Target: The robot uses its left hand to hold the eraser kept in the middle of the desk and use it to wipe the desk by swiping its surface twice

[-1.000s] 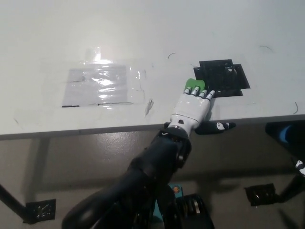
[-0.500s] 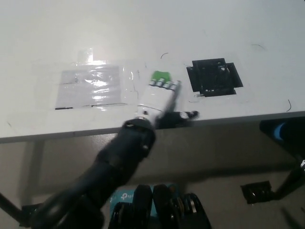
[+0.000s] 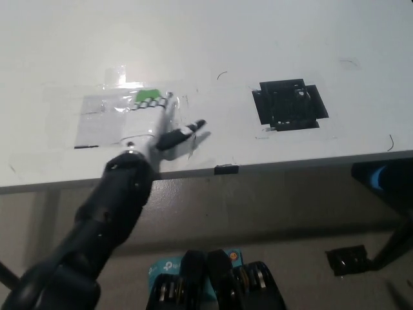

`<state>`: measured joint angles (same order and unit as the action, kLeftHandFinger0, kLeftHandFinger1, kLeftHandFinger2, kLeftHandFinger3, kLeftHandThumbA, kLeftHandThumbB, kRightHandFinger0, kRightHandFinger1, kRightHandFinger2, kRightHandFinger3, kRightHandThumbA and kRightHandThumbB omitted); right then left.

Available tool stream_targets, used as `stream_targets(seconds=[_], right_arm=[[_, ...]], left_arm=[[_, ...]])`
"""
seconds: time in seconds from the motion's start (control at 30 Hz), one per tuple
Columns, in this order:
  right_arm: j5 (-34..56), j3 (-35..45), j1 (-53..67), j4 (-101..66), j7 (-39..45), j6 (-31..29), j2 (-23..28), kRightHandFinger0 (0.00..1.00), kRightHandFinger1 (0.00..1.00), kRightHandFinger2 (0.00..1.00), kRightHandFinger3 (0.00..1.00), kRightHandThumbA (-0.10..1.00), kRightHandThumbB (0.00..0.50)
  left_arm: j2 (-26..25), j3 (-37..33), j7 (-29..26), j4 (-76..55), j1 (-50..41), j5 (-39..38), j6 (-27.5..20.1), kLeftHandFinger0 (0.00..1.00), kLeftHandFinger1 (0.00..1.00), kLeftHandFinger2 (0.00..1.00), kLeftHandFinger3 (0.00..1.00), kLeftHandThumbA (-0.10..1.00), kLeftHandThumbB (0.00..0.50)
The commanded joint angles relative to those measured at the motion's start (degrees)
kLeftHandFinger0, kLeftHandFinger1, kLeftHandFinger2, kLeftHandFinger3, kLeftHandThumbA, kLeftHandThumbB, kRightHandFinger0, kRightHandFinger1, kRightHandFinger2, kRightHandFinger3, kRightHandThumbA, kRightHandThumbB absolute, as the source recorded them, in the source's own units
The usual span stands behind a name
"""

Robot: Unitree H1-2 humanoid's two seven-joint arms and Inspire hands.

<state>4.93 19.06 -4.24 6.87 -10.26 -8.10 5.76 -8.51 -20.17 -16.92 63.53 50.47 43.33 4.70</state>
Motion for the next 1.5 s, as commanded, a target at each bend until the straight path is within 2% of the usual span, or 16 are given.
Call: stream_targets(seconds=[0.0, 0.13, 0.23, 0.33, 0.4, 0.6, 0.9, 0.97, 1.03, 1.07, 1.1, 1.17, 1.27, 1.4, 1.43, 1.47], right_arm=[[1.02, 1.13, -0.42, -1.64, -0.9, -2.77, 0.34, 1.0, 1.0, 1.0, 1.0, 1.0, 0.272], [1.85, 2.29, 0.03, -1.23, -1.24, -3.52, 0.19, 1.0, 1.0, 1.0, 1.0, 1.0, 0.268], [1.47, 2.74, 0.11, -0.79, -1.55, -4.13, 0.24, 1.0, 1.0, 1.0, 1.0, 1.0, 0.251], [2.11, 2.71, 0.28, -0.4, -0.87, -4.3, 0.2, 1.0, 1.0, 1.0, 1.0, 1.0, 0.243], [1.81, 2.61, 0.47, -0.15, -0.84, -4.48, 0.23, 1.0, 1.0, 1.0, 1.0, 1.0, 0.243], [2.17, 2.51, 0.62, -0.6, -0.67, -4.35, 0.1, 1.0, 1.0, 1.0, 1.0, 1.0, 0.259], [2.35, 2.76, 0.62, -0.7, -1.02, -3.69, 0.18, 1.0, 1.0, 1.0, 1.0, 1.0, 0.24], [2.42, 2.74, 0.86, -0.77, -0.67, -3.58, 0.61, 1.0, 1.0, 1.0, 1.0, 1.0, 0.24], [1.51, 2.51, 1.31, -0.96, -0.75, -3.11, 0.92, 1.0, 1.0, 1.0, 1.0, 1.0, 0.273], [1.47, 2.6, 1.57, -1.06, -0.79, -3.04, 1.01, 1.0, 1.0, 1.0, 1.0, 1.0, 0.272], [1.45, 2.52, 1.63, -0.97, -0.67, -3.27, 1.05, 1.0, 1.0, 1.0, 1.0, 1.0, 0.262], [1.17, 2.46, 1.77, -0.85, -0.84, -3.46, 1.01, 1.0, 1.0, 1.0, 1.0, 1.0, 0.258], [1.47, 2.46, 2.06, -0.89, -0.71, -2.98, 1.05, 1.0, 1.0, 1.0, 1.0, 1.0, 0.258], [1.37, 2.34, 2.25, -0.76, -0.45, -2.31, 1.54, 1.0, 1.0, 1.0, 1.0, 1.0, 0.281], [0.96, 2.28, 2.44, -0.77, -0.58, -2.07, 1.64, 1.0, 1.0, 1.0, 1.0, 1.0, 0.293], [0.83, 2.29, 2.54, -0.97, -0.66, -1.72, 1.67, 1.0, 1.0, 1.0, 1.0, 1.0, 0.297]], left_arm=[[-3.87, 5.22, 9.99, 4.52, -11.07, -9.44, 3.67, 1.0, 1.0, 1.0, 1.0, 1.0, 0.432], [-4.91, 7.03, 10.42, 4.34, -12.97, -9.74, 4.15, 1.0, 1.0, 1.0, 1.0, 1.0, 0.396], [-5.71, 7.46, 10.78, 3.45, -14.27, -9.56, 3.97, 1.0, 1.0, 1.0, 1.0, 1.0, 0.407], [-6.02, 7.44, 11.06, 2.2, -15.22, -9.38, 3.78, 1.0, 1.0, 1.0, 1.0, 1.0, 0.476], [-5.86, 7.39, 11.23, 1.56, -15.47, -9.29, 4.24, 1.0, 1.0, 1.0, 1.0, 1.0, 0.44], [-4.78, 8.08, 11.63, 2.22, -15.46, -10.23, 4.49, 1.0, 1.0, 1.0, 1.0, 1.0, 0.429], [-4.88, 7.73, 8.36, -0.09, -14.71, -9.67, 1.18, 1.0, 1.0, 1.0, 1.0, 1.0, 0.462], [-5.39, 7.12, 8.22, -4.6, -13.74, -8.93, 1.48, 1.0, 1.0, 1.0, 1.0, 1.0, 0.478], [-7.07, 6.63, 8.97, -11.13, -10.65, -8.36, 0.47, 1.0, 1.0, 1.0, 1.0, 1.0, 0.422], [-6.95, 6.5, 9.13, -11.36, -10.6, -8.45, 0.52, 1.0, 1.0, 1.0, 1.0, 1.0, 0.415], [-7.47, 6.65, 9.35, -15.34, -9.88, -8.11, 1.77, 1.0, 1.0, 1.0, 1.0, 1.0, 0.372], [-9.2, 6.96, 9.46, -24.41, -8.18, -7.18, 1.93, 1.0, 1.0, 1.0, 1.0, 1.0, 0.443], [-10.87, 8.16, 13.37, -36.04, -5.95, -7.13, 5.93, 1.0, 1.0, 1.0, 1.0, 1.0, 0.431], [-13.8, 9.93, 16.58, -43.19, 0.27, -7.69, 6.64, 1.0, 1.0, 1.0, 1.0, 1.0, 0.424], [-14.26, 10.74, 16.05, -43.96, 1.56, -7.93, 6.22, 1.0, 1.0, 1.0, 1.0, 1.0, 0.468], [-14.66, 11.52, 15.64, -44.71, 2.52, -8.52, 5.65, 1.0, 1.0, 1.0, 1.0, 1.0, 0.474]])
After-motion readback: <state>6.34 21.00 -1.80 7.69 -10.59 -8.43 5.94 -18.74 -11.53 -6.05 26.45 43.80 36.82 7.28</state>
